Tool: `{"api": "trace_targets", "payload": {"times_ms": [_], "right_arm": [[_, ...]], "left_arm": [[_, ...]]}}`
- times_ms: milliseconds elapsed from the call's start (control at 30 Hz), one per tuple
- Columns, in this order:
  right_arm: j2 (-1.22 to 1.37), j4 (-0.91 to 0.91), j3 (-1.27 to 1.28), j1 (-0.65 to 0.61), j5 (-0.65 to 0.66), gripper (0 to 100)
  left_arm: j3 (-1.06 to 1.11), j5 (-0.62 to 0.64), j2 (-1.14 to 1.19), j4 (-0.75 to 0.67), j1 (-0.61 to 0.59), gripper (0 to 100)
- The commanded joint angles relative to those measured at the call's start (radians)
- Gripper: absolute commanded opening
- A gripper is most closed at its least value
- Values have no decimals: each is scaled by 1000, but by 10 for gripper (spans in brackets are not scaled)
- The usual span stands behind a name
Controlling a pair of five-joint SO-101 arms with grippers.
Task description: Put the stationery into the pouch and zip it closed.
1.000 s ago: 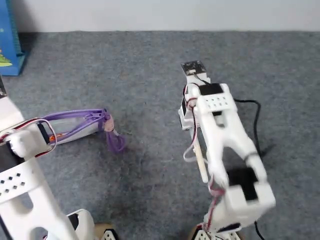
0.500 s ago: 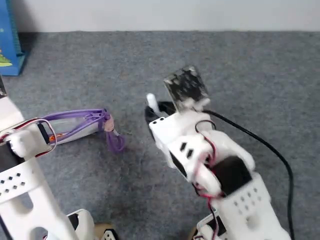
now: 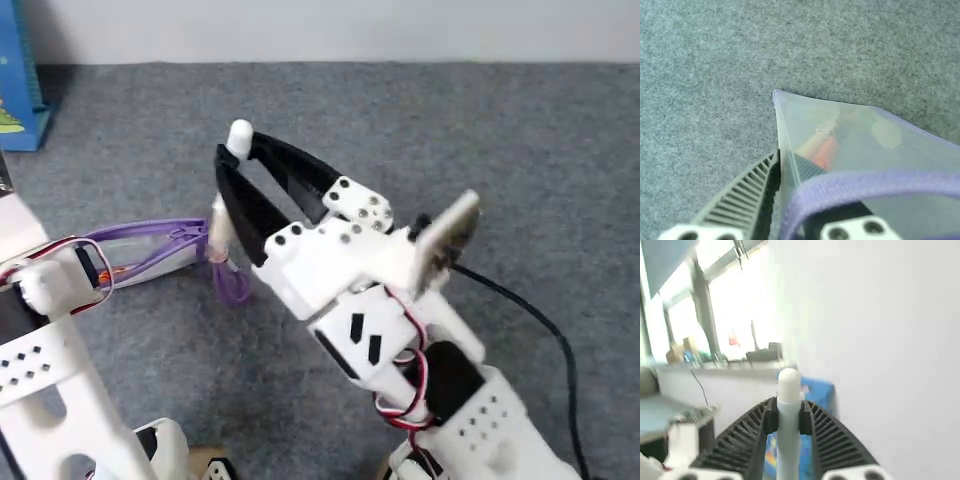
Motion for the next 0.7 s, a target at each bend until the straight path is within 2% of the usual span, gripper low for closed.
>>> {"api": "trace_targets", "payload": {"times_ms": [0,267,333,467,667], "right_arm": [[5,-274,58,-56,-11,7],[223,-527,77,-79,-11,7],[266,-542,77,-81,-23,7],[289,-538,103,-96,-129,7],[298,-545,216,-96,-130,7]], "left_arm": [[22,-8,11,-23,3,12],[22,-8,11,-23,3,12],[22,-8,11,-23,3,12],[22,-8,11,-23,3,12],[28,-8,11,-23,2,12]]}}
